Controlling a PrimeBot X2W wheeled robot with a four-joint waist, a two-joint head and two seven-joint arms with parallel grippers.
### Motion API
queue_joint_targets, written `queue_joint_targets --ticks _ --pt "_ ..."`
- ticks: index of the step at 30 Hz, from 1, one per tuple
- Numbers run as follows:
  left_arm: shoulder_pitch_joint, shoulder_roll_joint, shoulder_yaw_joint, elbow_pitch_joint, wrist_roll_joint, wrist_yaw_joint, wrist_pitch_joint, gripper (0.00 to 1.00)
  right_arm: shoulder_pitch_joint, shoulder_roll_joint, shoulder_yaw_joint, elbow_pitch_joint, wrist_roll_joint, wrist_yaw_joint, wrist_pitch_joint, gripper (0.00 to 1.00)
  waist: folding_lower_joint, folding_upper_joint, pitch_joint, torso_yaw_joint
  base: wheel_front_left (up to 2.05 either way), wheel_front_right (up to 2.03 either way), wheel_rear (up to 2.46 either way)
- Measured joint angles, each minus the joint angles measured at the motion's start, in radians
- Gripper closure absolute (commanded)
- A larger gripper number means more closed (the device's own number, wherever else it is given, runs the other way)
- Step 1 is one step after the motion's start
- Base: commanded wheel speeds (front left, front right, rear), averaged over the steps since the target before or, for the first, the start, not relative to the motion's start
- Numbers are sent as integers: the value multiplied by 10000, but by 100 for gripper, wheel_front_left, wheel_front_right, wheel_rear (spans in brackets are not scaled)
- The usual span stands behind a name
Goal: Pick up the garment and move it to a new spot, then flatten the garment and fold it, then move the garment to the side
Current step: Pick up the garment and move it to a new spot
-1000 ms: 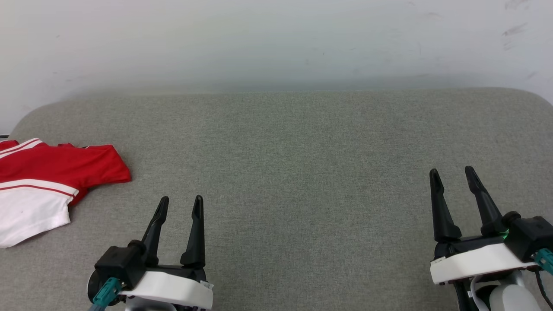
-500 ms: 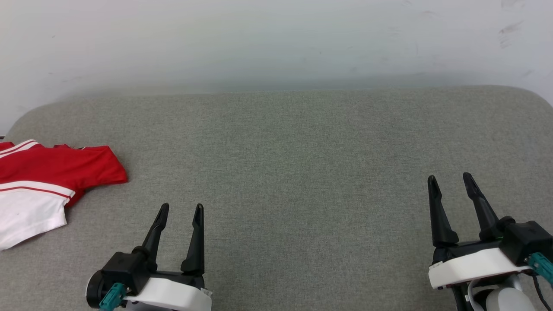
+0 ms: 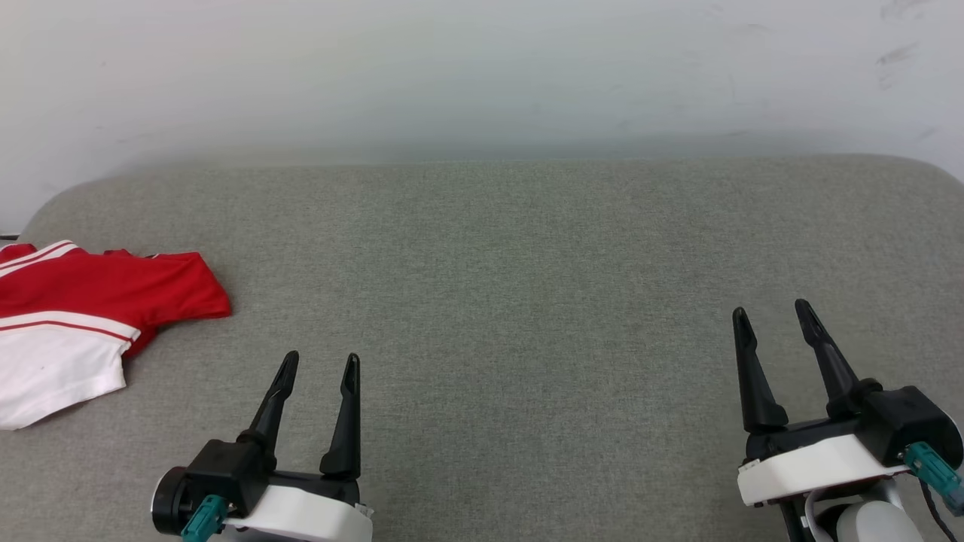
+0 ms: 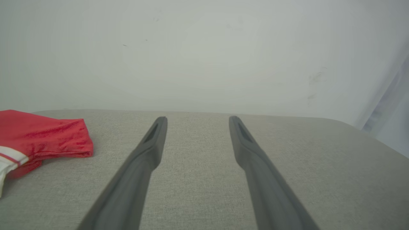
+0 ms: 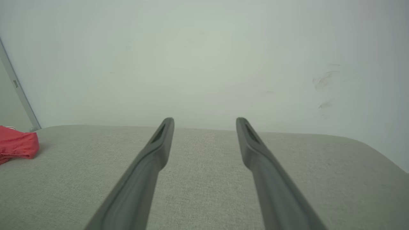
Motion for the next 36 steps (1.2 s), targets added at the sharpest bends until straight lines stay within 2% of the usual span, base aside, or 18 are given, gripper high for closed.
queue_joint_targets --ticks 12,36 --pt "71 -2 176 81 8 59 -25 0 150 0 466 -136 -42 0 -6 0 0 0 -64 993 0 0 0" --pt "360 0 445 127 86 71 -25 0 332 0 1206 -10 -6 2 -6 0 0 0 -223 4013 0 0 0"
